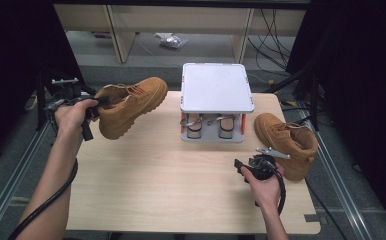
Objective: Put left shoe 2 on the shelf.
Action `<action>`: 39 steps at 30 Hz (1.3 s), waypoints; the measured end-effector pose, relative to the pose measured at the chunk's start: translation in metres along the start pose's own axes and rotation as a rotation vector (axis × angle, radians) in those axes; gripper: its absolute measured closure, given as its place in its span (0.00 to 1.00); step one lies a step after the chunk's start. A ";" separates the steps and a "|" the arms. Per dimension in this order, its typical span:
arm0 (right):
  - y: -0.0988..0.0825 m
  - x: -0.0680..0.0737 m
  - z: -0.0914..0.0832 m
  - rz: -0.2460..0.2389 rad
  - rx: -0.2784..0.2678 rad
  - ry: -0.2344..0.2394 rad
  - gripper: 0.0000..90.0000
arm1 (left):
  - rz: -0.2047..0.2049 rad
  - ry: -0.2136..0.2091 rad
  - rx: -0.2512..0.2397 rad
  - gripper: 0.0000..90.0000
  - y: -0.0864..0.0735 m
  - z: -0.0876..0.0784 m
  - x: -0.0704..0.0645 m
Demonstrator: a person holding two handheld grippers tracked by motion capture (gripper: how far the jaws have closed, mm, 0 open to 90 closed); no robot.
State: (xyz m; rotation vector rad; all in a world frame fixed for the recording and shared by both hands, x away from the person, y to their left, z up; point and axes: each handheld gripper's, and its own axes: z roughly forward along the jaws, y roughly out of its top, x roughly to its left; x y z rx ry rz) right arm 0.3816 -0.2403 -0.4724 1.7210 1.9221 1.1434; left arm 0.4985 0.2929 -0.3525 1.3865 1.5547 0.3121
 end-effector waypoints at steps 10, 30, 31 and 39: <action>-0.001 0.000 0.002 -0.015 -0.006 -0.020 0.44 | -0.001 -0.008 -0.006 0.90 0.005 0.002 -0.007; -0.001 0.000 0.002 -0.002 0.007 -0.005 0.44 | -0.005 -0.014 -0.021 0.90 0.017 0.008 -0.021; -0.001 0.000 0.002 -0.002 0.007 -0.006 0.44 | -0.003 -0.015 -0.024 0.90 0.018 0.009 -0.022; -0.002 0.000 0.002 -0.002 0.010 -0.006 0.44 | 0.008 -0.017 -0.025 0.90 0.021 0.011 -0.027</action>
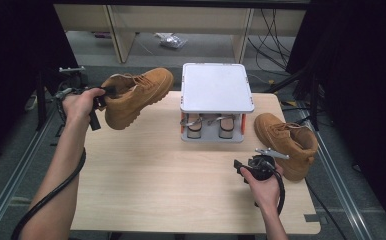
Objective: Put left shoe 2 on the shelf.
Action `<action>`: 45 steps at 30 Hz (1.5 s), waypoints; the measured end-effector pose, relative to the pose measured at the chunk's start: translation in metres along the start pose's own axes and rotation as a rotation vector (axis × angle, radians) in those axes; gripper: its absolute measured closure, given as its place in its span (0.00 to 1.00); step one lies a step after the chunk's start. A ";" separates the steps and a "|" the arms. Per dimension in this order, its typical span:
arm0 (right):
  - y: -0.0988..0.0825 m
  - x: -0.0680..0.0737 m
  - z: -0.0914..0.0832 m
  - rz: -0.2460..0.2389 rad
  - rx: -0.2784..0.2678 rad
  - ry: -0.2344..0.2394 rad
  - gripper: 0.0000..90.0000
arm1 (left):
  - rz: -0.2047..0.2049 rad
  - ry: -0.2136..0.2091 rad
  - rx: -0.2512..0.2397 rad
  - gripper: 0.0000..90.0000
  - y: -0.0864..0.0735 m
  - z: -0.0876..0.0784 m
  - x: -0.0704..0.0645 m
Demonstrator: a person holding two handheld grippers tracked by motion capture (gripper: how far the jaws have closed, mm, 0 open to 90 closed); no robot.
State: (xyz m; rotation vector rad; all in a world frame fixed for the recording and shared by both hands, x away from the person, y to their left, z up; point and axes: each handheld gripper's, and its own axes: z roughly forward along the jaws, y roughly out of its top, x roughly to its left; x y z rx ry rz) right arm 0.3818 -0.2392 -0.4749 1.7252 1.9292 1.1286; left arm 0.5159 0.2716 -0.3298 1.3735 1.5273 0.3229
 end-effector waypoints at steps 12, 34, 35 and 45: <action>-0.001 -0.001 0.002 -0.011 -0.008 -0.016 0.44 | -0.008 -0.012 -0.014 0.90 0.005 0.003 -0.008; -0.001 0.000 0.002 -0.004 0.003 -0.011 0.44 | -0.002 -0.042 -0.023 0.90 0.017 0.008 -0.030; -0.001 0.000 0.002 0.001 0.004 -0.007 0.44 | -0.002 -0.044 -0.024 0.90 0.018 0.008 -0.032; -0.001 0.000 0.001 0.000 0.010 -0.010 0.44 | 0.004 -0.052 -0.025 0.89 0.023 0.014 -0.044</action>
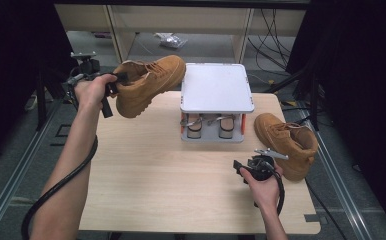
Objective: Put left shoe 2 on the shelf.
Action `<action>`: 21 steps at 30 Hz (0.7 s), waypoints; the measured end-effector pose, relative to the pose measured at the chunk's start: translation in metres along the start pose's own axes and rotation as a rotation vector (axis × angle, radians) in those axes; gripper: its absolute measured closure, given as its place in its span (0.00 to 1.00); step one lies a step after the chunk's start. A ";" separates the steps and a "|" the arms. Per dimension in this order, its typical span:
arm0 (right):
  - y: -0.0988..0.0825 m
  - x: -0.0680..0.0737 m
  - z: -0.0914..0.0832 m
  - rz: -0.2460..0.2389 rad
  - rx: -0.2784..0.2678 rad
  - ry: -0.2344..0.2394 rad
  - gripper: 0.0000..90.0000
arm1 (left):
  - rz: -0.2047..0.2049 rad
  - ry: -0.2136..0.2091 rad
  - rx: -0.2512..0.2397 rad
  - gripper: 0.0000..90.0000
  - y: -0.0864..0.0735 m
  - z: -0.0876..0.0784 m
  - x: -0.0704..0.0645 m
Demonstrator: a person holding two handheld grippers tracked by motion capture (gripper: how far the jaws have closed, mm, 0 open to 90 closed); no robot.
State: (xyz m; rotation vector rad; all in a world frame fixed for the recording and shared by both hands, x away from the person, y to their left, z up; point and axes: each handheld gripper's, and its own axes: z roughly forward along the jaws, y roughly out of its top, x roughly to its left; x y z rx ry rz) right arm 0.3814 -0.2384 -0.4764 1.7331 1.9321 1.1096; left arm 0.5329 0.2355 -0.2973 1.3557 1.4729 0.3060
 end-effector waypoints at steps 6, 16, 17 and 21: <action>-0.001 0.001 0.001 0.016 -0.003 -0.004 0.44 | 0.002 -0.005 0.006 0.89 0.001 0.006 -0.005; -0.001 0.003 0.002 0.044 -0.006 0.010 0.44 | 0.007 -0.011 0.015 0.89 0.006 0.014 -0.016; -0.001 0.003 0.002 0.042 -0.005 0.012 0.44 | 0.005 -0.012 0.013 0.89 0.006 0.015 -0.017; -0.001 0.002 0.001 0.045 0.005 0.012 0.44 | 0.003 -0.012 0.014 0.89 0.008 0.018 -0.020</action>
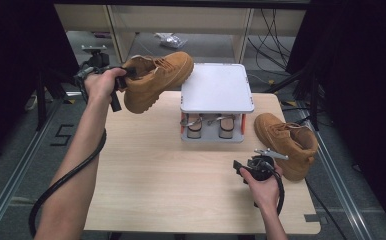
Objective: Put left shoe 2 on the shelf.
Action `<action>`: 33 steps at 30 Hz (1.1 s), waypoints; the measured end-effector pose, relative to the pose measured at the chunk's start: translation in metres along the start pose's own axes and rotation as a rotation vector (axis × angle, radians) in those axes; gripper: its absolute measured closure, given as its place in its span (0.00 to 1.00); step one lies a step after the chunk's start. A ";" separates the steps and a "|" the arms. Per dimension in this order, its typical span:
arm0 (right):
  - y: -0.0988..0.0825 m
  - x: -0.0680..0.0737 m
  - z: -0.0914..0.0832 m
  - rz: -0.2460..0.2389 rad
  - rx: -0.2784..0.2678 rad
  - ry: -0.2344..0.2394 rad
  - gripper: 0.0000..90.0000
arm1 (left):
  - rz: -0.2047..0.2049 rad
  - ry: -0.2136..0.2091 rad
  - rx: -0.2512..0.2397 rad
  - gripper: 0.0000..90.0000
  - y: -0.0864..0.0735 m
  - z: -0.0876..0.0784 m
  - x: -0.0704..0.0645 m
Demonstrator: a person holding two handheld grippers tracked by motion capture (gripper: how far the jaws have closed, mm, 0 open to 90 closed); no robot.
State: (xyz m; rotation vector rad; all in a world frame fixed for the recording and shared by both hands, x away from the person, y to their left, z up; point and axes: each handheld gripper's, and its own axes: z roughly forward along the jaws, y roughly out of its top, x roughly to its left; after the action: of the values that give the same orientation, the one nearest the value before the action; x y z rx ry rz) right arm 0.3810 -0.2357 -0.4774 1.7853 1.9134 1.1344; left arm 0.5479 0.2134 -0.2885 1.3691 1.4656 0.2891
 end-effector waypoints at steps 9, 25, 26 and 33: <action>0.000 -0.001 0.001 -0.003 0.002 -0.019 0.44 | -0.006 -0.012 0.007 0.89 0.002 0.011 -0.011; 0.000 -0.003 0.001 -0.005 -0.004 -0.015 0.44 | 0.020 -0.022 0.027 0.89 0.003 0.031 -0.038; 0.000 -0.003 0.001 -0.004 -0.008 -0.013 0.44 | 0.016 -0.022 0.027 0.89 0.004 0.031 -0.039; 0.001 -0.004 -0.001 -0.014 -0.010 -0.017 0.44 | 0.016 -0.027 0.031 0.88 0.004 0.039 -0.051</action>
State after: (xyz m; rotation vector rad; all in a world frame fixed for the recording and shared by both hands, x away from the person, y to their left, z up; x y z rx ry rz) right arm 0.3820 -0.2398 -0.4776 1.7675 1.9043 1.1180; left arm 0.5698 0.1549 -0.2753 1.4053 1.4429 0.2578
